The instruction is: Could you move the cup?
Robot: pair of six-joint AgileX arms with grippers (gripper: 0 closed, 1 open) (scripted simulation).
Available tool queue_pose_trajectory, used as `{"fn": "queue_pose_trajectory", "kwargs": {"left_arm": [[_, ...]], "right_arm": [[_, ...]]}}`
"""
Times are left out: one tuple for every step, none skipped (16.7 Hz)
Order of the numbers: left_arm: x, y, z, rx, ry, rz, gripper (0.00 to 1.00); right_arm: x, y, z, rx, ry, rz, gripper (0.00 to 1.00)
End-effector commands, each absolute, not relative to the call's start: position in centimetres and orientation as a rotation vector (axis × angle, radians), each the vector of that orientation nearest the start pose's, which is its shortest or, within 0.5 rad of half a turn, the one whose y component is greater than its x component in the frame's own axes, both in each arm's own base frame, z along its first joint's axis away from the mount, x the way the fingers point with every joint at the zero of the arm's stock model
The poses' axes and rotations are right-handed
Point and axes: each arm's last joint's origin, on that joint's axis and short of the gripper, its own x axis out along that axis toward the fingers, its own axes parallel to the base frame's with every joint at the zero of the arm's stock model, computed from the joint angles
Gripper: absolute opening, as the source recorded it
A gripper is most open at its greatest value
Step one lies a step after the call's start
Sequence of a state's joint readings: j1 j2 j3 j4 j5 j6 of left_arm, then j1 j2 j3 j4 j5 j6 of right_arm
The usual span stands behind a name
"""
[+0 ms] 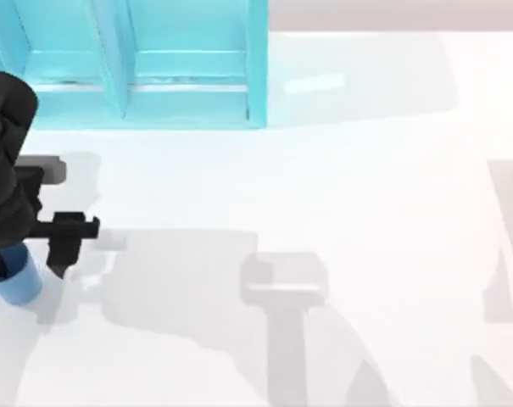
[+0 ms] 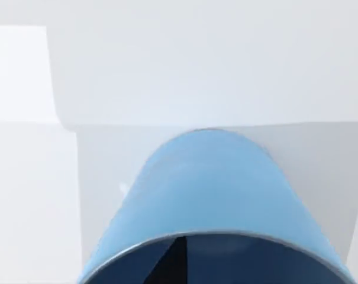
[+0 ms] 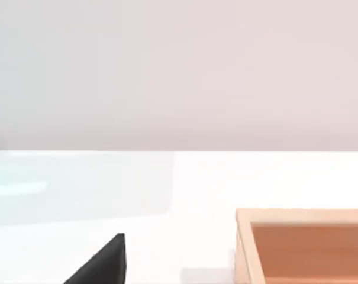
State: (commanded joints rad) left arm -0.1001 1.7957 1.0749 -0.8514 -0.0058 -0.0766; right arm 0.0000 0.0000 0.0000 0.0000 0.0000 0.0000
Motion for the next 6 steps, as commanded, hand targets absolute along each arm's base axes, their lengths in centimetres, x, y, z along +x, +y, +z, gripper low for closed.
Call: {"fn": "queue_pose_trajectory", "kwargs": {"left_arm": [[30.68,-2.89,14.14,0.021,1.572,-0.011,1.0],[30.68,-2.89,14.14,0.021,1.572,-0.011,1.0],[30.68,-2.89,14.14,0.021,1.572,-0.011,1.0],[30.68,-2.89,14.14,0.021,1.572,-0.011,1.0],[30.68,-2.89,14.14,0.021,1.572,-0.011,1.0],[30.68,-2.89,14.14,0.021,1.572,-0.011,1.0]], "right_arm": [[10.57,-0.12,16.0,0.0,0.0,0.0,1.0],[10.57,-0.12,16.0,0.0,0.0,0.0,1.0],[10.57,-0.12,16.0,0.0,0.0,0.0,1.0],[10.57,-0.12,16.0,0.0,0.0,0.0,1.0],[10.57,-0.12,16.0,0.0,0.0,0.0,1.0],[10.57,-0.12,16.0,0.0,0.0,0.0,1.0]]}}
